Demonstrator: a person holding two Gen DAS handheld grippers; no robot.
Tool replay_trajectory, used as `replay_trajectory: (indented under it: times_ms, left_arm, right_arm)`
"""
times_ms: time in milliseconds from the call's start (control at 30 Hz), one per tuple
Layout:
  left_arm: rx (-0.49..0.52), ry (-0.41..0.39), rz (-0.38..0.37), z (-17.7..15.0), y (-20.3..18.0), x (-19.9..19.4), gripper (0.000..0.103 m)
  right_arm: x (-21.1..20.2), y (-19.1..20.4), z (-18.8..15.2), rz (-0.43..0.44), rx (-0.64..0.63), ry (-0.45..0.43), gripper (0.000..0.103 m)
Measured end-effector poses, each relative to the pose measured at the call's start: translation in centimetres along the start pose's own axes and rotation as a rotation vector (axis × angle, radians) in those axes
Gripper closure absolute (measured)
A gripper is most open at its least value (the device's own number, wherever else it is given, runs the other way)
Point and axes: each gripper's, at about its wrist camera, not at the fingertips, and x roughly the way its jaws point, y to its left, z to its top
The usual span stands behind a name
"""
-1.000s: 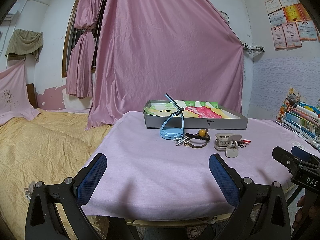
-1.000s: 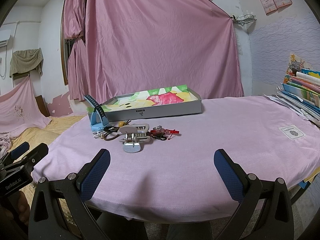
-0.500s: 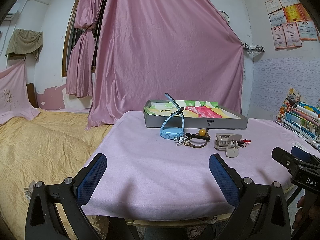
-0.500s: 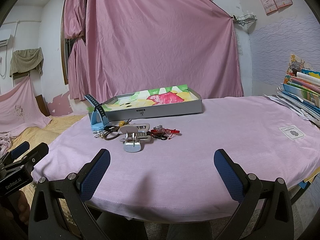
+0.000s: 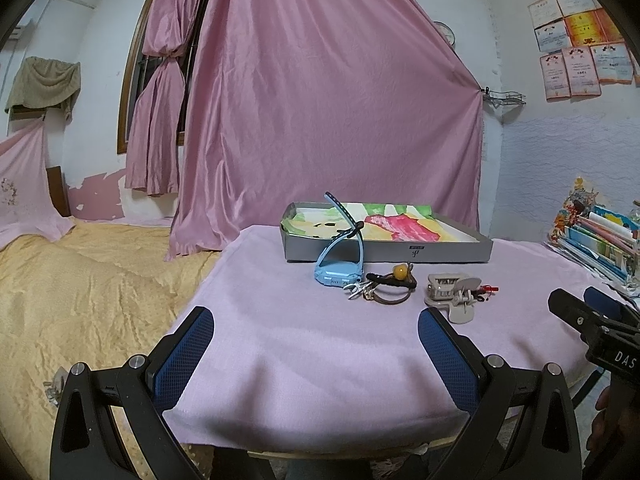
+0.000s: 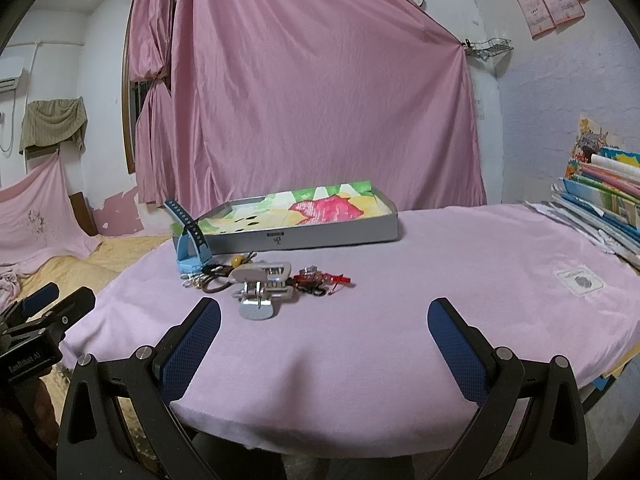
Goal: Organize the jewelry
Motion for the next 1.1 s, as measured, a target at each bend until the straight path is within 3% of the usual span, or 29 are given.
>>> replay_trajectory:
  times_ms: [267, 500, 1000, 1100]
  left_arm:
    - [-0.014, 0.024, -0.023, 1.5, 0.3, 1.0, 0.0]
    - [-0.035, 0.058, -0.046, 3.0, 1.2, 2.8, 0.0]
    - [-0.084, 0.209, -0.099, 5.6, 2.4, 9.5, 0.0]
    - [-0.108, 0.246, -0.133, 6.0, 2.6, 10.9, 0.001]
  right_arm:
    - [0.8, 0.5, 1.5, 0.028, -0.027, -0.005, 0.001]
    - [3.0, 1.1, 2.7, 0.066, -0.024, 0.043, 0.001]
    - [9.2, 3.8, 3.7, 0.139, -0.059, 0.248, 0.002]
    - [10.5, 4.1, 3.4, 0.143, -0.055, 0.302, 0.011]
